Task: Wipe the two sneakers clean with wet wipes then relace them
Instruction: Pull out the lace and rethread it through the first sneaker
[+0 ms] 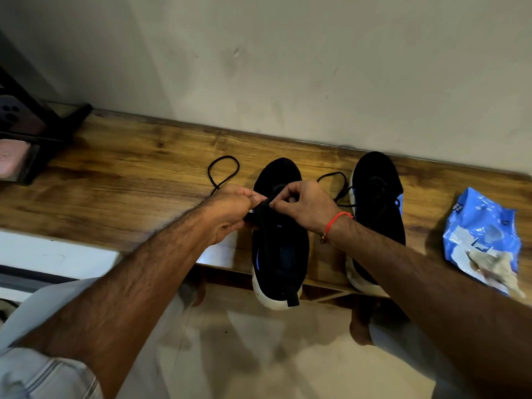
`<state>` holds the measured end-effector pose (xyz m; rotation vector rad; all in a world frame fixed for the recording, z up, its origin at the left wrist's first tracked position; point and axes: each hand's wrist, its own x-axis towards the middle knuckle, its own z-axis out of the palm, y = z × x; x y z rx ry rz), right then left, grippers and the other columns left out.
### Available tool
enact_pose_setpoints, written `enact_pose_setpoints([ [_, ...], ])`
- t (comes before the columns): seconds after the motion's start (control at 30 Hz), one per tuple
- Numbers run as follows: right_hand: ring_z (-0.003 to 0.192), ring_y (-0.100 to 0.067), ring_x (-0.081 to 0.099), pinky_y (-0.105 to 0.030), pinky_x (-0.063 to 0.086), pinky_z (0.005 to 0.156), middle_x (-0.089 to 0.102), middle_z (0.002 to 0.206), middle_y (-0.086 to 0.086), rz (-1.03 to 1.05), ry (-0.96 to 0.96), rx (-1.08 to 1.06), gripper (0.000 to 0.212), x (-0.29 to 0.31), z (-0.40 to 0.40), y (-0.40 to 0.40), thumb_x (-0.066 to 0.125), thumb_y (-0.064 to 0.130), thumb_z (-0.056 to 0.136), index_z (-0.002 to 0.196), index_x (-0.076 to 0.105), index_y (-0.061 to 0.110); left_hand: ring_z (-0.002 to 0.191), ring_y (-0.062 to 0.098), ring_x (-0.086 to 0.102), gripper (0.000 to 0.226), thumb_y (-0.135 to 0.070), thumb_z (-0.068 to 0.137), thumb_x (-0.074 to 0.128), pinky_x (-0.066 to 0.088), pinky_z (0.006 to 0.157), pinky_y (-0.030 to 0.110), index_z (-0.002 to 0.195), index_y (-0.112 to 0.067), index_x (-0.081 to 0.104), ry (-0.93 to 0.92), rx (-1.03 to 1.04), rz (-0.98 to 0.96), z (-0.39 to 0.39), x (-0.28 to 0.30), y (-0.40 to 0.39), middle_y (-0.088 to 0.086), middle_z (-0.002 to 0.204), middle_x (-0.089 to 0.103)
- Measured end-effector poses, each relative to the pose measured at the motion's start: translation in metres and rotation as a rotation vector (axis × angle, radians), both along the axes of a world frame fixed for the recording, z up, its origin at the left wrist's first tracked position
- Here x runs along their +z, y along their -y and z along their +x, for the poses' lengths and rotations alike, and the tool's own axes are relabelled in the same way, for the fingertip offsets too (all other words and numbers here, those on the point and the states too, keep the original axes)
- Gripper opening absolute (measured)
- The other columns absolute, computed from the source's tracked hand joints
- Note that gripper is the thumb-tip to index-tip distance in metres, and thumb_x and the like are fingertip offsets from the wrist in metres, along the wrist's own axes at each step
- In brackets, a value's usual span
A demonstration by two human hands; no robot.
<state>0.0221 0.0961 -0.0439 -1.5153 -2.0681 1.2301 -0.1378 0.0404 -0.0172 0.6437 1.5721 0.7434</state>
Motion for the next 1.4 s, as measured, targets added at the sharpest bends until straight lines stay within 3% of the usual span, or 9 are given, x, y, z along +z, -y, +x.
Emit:
enact_pose_setpoints([
  [0.13,0.061,-0.005,0.056,-0.025,0.05,0.057,0.063,0.068,0.005,0.024,0.026,0.019,0.01,0.002,0.003,-0.002,0.073,0.025,0.087,0.078,0.067,0.024,0.094,0.018,0.073,0.016,-0.013,0.095,0.069,0.062,0.068,0.029,0.11,-0.007,0.071,-0.141,-0.107,0.022,0.002,0.003,-0.001,0.01,0.106,0.075],
  [0.3,0.059,-0.002,0.054,-0.015,0.04,0.051,0.06,0.068,0.009,0.08,0.082,0.018,0.006,0.005,0.006,-0.005,0.071,0.019,0.087,0.084,0.066,0.016,0.102,0.027,0.073,0.023,0.004,0.099,0.054,0.058,0.094,0.051,0.1,-0.011,0.071,-0.227,-0.123,-0.004,-0.001,0.001,-0.003,0.014,0.104,0.075],
  [0.5,0.07,-0.004,0.06,-0.018,0.047,0.057,0.064,0.075,0.008,0.107,0.097,-0.035,0.008,0.003,0.01,-0.004,0.069,0.02,0.089,0.082,0.065,0.02,0.096,0.022,0.071,0.033,0.009,0.101,0.045,0.058,0.088,0.037,0.092,-0.011,0.07,-0.146,-0.06,-0.046,0.001,-0.001,0.0,0.015,0.105,0.074],
  [0.63,0.074,-0.003,0.062,-0.014,0.047,0.057,0.066,0.08,0.007,0.038,0.039,-0.071,0.01,0.005,0.013,-0.006,0.07,0.021,0.09,0.081,0.067,0.019,0.09,0.02,0.069,0.033,0.009,0.101,0.043,0.057,0.076,0.034,0.109,-0.004,0.072,-0.107,-0.006,-0.077,0.0,-0.006,0.0,0.016,0.107,0.074],
  [0.77,0.082,-0.011,0.07,-0.03,0.061,0.072,0.072,0.085,0.0,-0.088,-0.096,-0.136,0.008,0.002,0.011,-0.005,0.073,0.021,0.089,0.083,0.071,0.015,0.09,0.02,0.069,0.037,0.009,0.101,0.041,0.055,0.071,0.031,0.114,-0.004,0.073,-0.078,0.016,-0.091,-0.002,-0.012,-0.002,0.016,0.109,0.074],
  [0.87,0.081,-0.013,0.071,-0.034,0.062,0.072,0.073,0.083,-0.001,-0.115,-0.104,-0.164,0.008,0.0,0.009,-0.005,0.075,0.02,0.088,0.084,0.072,0.014,0.082,0.016,0.066,0.038,0.008,0.103,0.038,0.054,0.07,0.028,0.11,-0.006,0.072,-0.077,0.01,-0.094,-0.001,-0.013,-0.001,0.01,0.097,0.072],
  [1.07,0.078,-0.007,0.066,-0.023,0.057,0.066,0.069,0.081,0.006,-0.041,-0.033,-0.096,0.008,0.004,0.007,-0.006,0.071,0.019,0.09,0.083,0.069,0.017,0.099,0.025,0.065,0.036,0.008,0.103,0.039,0.052,0.101,0.042,0.094,-0.008,0.071,-0.091,-0.009,-0.1,0.001,-0.014,-0.002,0.019,0.11,0.07],
  [1.23,0.083,-0.01,0.068,-0.03,0.06,0.074,0.069,0.081,0.005,-0.039,-0.033,-0.08,0.007,0.0,0.007,-0.006,0.073,0.02,0.089,0.084,0.069,0.016,0.115,0.032,0.066,0.031,0.006,0.103,0.041,0.052,0.104,0.044,0.107,-0.002,0.071,-0.088,-0.005,-0.098,0.001,-0.016,-0.002,0.022,0.119,0.07],
  [1.4,0.083,-0.012,0.069,-0.032,0.06,0.075,0.071,0.081,0.003,-0.032,-0.053,-0.085,0.01,-0.003,0.006,-0.003,0.076,0.022,0.087,0.085,0.072,0.013,0.111,0.029,0.069,0.033,0.005,0.103,0.042,0.053,0.102,0.044,0.106,-0.005,0.073,-0.083,-0.018,-0.087,0.0,-0.016,-0.003,0.019,0.114,0.073],
])
